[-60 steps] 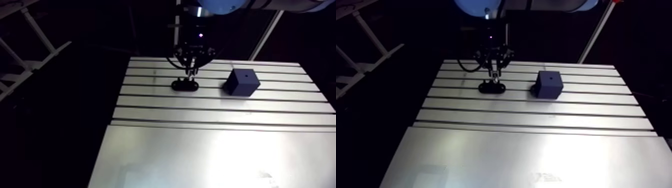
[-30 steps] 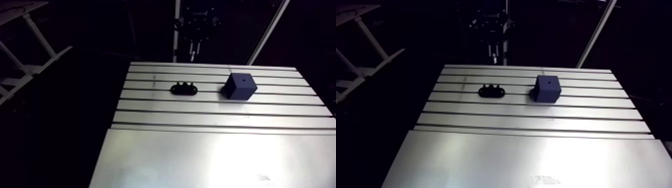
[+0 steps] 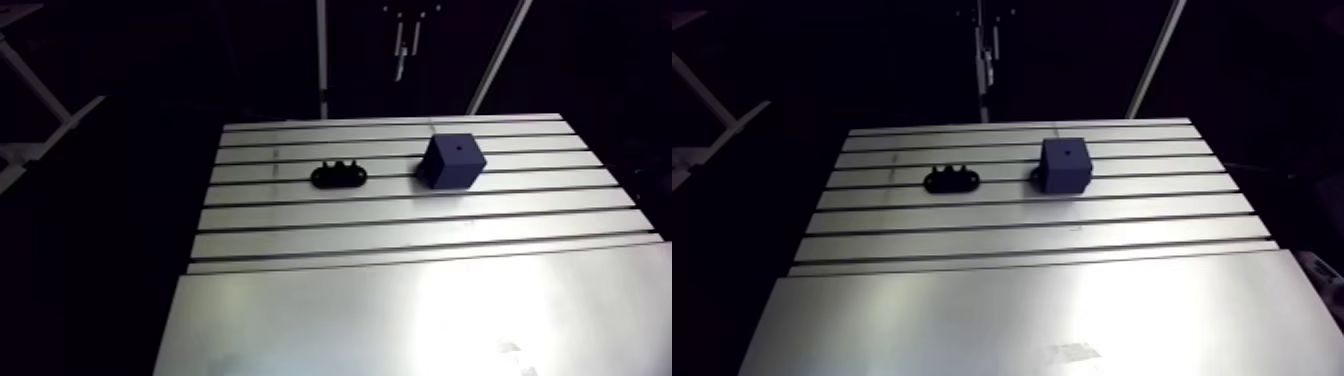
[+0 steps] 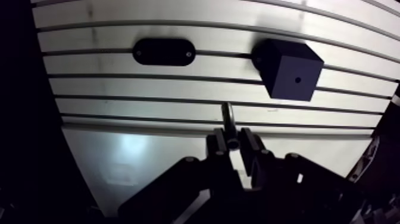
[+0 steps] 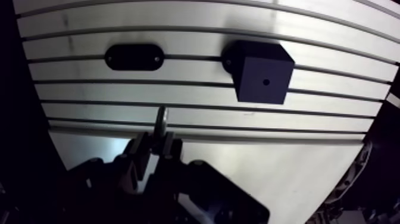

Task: Pick up the M10 bolt and insert it into the hole until fully seated.

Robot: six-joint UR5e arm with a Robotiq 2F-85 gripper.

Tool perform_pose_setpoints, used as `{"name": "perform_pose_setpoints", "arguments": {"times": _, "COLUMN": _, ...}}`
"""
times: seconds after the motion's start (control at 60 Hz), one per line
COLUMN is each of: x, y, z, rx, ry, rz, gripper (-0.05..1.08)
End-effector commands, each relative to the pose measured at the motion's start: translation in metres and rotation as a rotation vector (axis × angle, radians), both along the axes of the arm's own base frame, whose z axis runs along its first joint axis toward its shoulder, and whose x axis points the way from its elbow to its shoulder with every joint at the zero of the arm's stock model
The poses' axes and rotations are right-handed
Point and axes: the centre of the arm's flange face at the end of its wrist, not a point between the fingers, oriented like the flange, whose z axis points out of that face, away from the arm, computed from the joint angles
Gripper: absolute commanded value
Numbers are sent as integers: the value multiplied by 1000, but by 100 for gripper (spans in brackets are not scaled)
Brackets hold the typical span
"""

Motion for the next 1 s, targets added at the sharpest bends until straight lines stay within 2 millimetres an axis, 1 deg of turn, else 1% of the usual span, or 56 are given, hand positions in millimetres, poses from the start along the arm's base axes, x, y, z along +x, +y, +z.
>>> {"name": "perform_pose_setpoints", "arguments": {"times": 0.017, "x": -5, "y": 62, "z": 2, "rx": 30, "ry": -43, "rz": -47, "gripper": 107}}
{"name": "perform_pose_setpoints", "arguments": {"times": 0.033, "x": -5, "y": 62, "z": 2, "rx": 30, "ry": -43, "rz": -47, "gripper": 107}}
{"name": "perform_pose_setpoints", "arguments": {"times": 0.05, "x": -6, "y": 69, "z": -2, "rx": 32, "ry": -49, "rz": -51, "gripper": 107}}
{"name": "perform_pose_setpoints", "arguments": {"times": 0.067, "x": -6, "y": 69, "z": -2, "rx": 32, "ry": -49, "rz": -51, "gripper": 107}}
{"name": "perform_pose_setpoints", "arguments": {"times": 0.083, "x": -6, "y": 74, "z": -5, "rx": 33, "ry": -55, "rz": -55, "gripper": 107}}
{"name": "perform_pose_setpoints", "arguments": {"times": 0.1, "x": -6, "y": 74, "z": -5, "rx": 33, "ry": -55, "rz": -55, "gripper": 107}}
{"name": "perform_pose_setpoints", "arguments": {"times": 0.117, "x": -6, "y": 79, "z": -8, "rx": 32, "ry": -62, "rz": -58, "gripper": 107}}
{"name": "perform_pose_setpoints", "arguments": {"times": 0.2, "x": -6, "y": 85, "z": -13, "rx": 31, "ry": -72, "rz": -63, "gripper": 107}}
{"name": "perform_pose_setpoints", "arguments": {"times": 0.25, "x": -6, "y": 91, "z": -21, "rx": 30, "ry": -85, "rz": -71, "gripper": 107}}
{"name": "perform_pose_setpoints", "arguments": {"times": 0.267, "x": -6, "y": 91, "z": -21, "rx": 30, "ry": -85, "rz": -71, "gripper": 107}}
{"name": "perform_pose_setpoints", "arguments": {"times": 0.283, "x": -6, "y": 94, "z": -26, "rx": 28, "ry": -92, "rz": -76, "gripper": 107}}
{"name": "perform_pose_setpoints", "arguments": {"times": 0.483, "x": -6, "y": 104, "z": -31, "rx": 30, "ry": -91, "rz": -92, "gripper": 107}}
{"name": "perform_pose_setpoints", "arguments": {"times": 0.65, "x": -8, "y": 118, "z": -36, "rx": 33, "ry": -60, "rz": -116, "gripper": 108}}
{"name": "perform_pose_setpoints", "arguments": {"times": 0.717, "x": -9, "y": 119, "z": -39, "rx": 35, "ry": -52, "rz": -114, "gripper": 108}}
{"name": "perform_pose_setpoints", "arguments": {"times": 0.783, "x": -8, "y": 121, "z": -42, "rx": 33, "ry": -57, "rz": -119, "gripper": 108}}
{"name": "perform_pose_setpoints", "arguments": {"times": 0.933, "x": -3, "y": 132, "z": -51, "rx": 27, "ry": -75, "rz": -139, "gripper": 108}}
{"name": "perform_pose_setpoints", "arguments": {"times": 1.0, "x": -2, "y": 133, "z": -55, "rx": 26, "ry": -73, "rz": -140, "gripper": 108}}
